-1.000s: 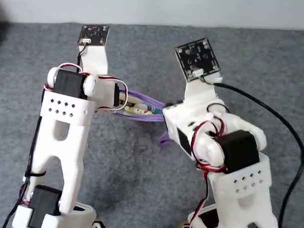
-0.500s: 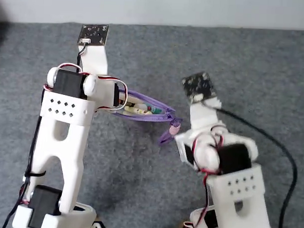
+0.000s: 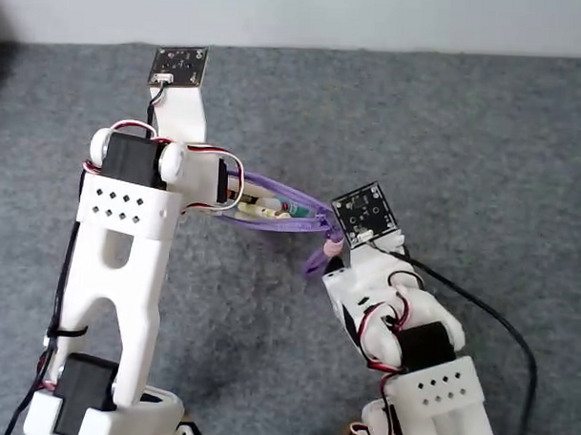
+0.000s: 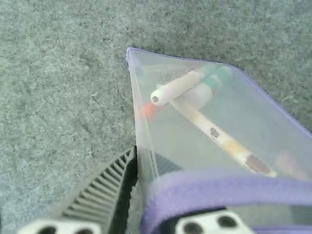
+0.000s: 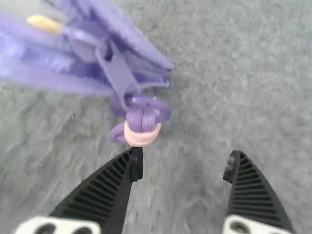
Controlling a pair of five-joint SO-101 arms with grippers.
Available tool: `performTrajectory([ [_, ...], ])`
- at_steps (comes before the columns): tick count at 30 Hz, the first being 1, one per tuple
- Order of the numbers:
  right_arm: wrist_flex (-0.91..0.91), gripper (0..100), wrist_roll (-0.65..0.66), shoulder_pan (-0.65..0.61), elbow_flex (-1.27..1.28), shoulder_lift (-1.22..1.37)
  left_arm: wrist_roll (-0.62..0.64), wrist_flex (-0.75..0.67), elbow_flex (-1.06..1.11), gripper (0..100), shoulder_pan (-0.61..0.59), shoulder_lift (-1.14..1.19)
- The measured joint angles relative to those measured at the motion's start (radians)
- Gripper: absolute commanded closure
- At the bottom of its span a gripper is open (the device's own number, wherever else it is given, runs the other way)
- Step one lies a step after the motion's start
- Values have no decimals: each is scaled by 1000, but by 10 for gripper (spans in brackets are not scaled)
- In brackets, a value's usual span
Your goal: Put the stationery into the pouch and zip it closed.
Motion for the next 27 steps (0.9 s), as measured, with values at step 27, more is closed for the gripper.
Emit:
performTrajectory([
  [27,-14,719,0,-118,-86,-11,0,0,0,987,0,0],
])
